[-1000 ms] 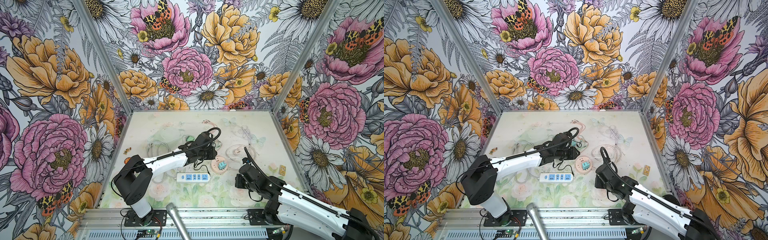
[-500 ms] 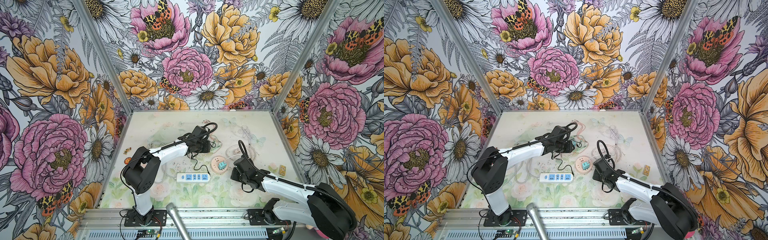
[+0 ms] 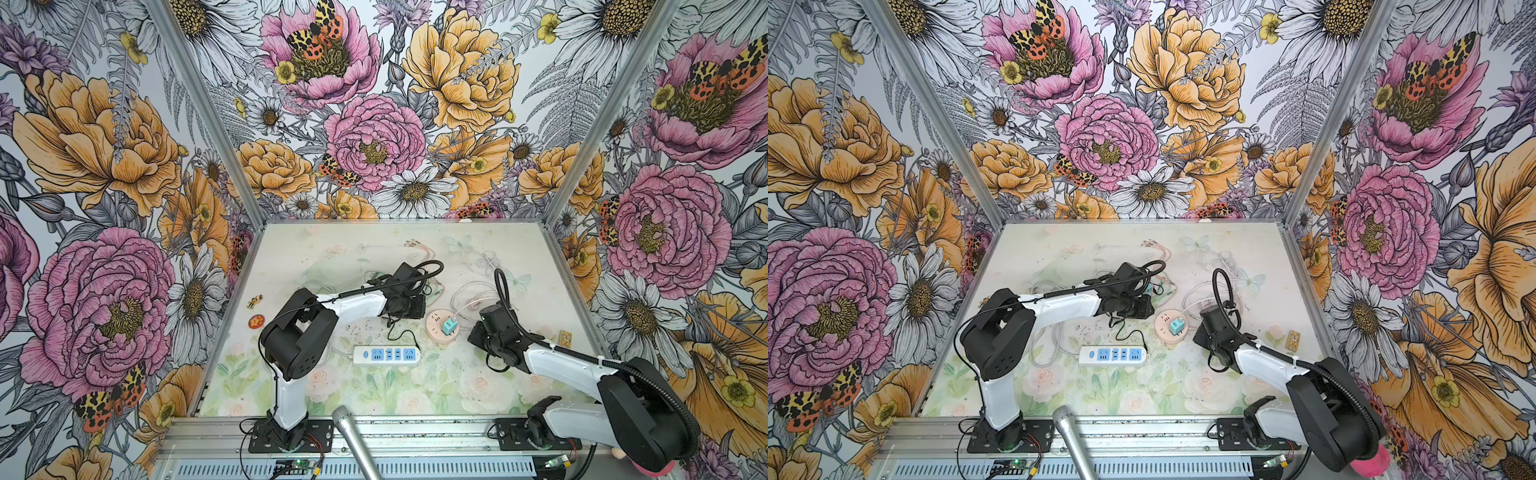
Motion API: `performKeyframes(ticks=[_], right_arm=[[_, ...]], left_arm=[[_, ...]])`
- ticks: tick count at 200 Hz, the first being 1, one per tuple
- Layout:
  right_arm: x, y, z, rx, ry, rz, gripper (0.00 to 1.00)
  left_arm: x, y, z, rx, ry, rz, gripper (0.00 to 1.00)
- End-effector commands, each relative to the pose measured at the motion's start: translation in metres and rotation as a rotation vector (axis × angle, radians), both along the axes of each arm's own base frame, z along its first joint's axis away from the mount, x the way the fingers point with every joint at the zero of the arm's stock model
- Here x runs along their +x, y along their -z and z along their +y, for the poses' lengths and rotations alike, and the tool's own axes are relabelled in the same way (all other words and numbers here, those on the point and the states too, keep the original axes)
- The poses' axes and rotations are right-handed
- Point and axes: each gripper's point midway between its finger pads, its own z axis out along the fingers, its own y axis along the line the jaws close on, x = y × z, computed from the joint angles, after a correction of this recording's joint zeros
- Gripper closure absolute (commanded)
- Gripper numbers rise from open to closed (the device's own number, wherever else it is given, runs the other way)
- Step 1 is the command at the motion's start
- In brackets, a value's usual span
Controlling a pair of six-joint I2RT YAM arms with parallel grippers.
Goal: Insert the plug
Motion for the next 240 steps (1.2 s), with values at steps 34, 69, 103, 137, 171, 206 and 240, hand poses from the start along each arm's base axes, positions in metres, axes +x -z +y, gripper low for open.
performKeyframes(ticks=[34,69,103,137,171,206,240], right_arm=[[-0.009,0.007,-0.008,-0.008,-0.012,0.036,1.0],[-0.002,0.007,-0.004,-0.012,-0.025,0.045,1.0],[0.006,-0.002,-0.004,-0.012,-0.013,0.015,1.0],[0.01,-0.01,-0.007,-0.01,-0.003,-0.01,1.0],[0.014,-0.01,-0.008,-0.014,-0.025,0.004,1.0],[0.015,-0.016,-0.008,-0.03,-0.066,0.001,0.98],[0.0,-0.019,-0.008,-0.017,-0.092,0.035,0.81]], left_arm=[[0.006,0.005,-0.025,-0.054,0.001,-0.002,0.78],[0.007,0.018,-0.033,-0.083,-0.014,0.025,0.77],[-0.014,0.022,-0.045,-0.117,0.034,0.044,0.78],[-0.044,0.018,-0.061,-0.134,0.097,0.049,0.78],[-0.065,0.01,-0.076,-0.159,0.125,0.038,0.78],[-0.076,0.006,-0.079,-0.161,0.129,0.024,0.79],[-0.07,0.001,-0.068,-0.129,0.083,-0.019,0.79]])
